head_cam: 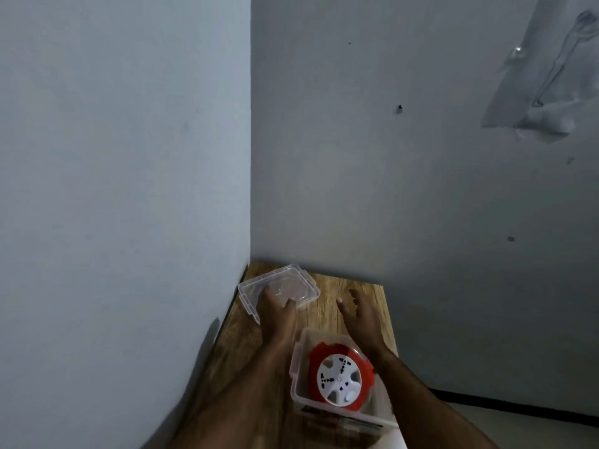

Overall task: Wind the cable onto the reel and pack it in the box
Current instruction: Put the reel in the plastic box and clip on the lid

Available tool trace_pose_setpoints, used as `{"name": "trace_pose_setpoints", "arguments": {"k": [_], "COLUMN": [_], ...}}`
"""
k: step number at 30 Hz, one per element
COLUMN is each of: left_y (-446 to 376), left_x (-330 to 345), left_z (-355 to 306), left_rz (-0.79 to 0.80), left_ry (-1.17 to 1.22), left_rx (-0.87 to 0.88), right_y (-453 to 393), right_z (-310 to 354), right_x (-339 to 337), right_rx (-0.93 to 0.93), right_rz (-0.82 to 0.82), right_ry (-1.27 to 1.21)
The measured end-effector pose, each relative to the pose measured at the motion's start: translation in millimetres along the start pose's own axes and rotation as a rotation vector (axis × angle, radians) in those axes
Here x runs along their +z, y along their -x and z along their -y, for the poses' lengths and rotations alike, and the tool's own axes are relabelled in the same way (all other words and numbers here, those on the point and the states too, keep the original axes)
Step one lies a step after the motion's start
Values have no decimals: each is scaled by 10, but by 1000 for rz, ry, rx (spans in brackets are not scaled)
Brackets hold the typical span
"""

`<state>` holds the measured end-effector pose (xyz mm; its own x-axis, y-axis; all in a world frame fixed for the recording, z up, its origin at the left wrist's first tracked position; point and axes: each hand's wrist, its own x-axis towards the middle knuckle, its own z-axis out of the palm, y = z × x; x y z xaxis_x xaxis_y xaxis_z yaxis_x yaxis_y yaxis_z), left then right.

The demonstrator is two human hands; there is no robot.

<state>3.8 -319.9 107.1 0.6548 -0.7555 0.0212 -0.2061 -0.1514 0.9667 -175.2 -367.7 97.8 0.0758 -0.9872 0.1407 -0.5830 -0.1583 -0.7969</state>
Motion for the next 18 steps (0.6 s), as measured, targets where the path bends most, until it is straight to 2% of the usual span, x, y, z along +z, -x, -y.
{"name": "trace_pose_setpoints", "arguments": {"k": [7,14,18], "left_y": [-589,-1063,-1309], "left_x": [-148,-40,42], "left_z": [105,436,654], "left_rz": [-70,-124,-140], "left_ry": [117,98,82], "left_rx": [-179,-340,-428], "right_y": [-475,-997,-1401], "right_z": [217,264,18], "right_x": [326,715,1033], "right_rx": [-34,-102,-16], "right_rz": [81,91,93], "right_ry": [-101,-107,-72]}}
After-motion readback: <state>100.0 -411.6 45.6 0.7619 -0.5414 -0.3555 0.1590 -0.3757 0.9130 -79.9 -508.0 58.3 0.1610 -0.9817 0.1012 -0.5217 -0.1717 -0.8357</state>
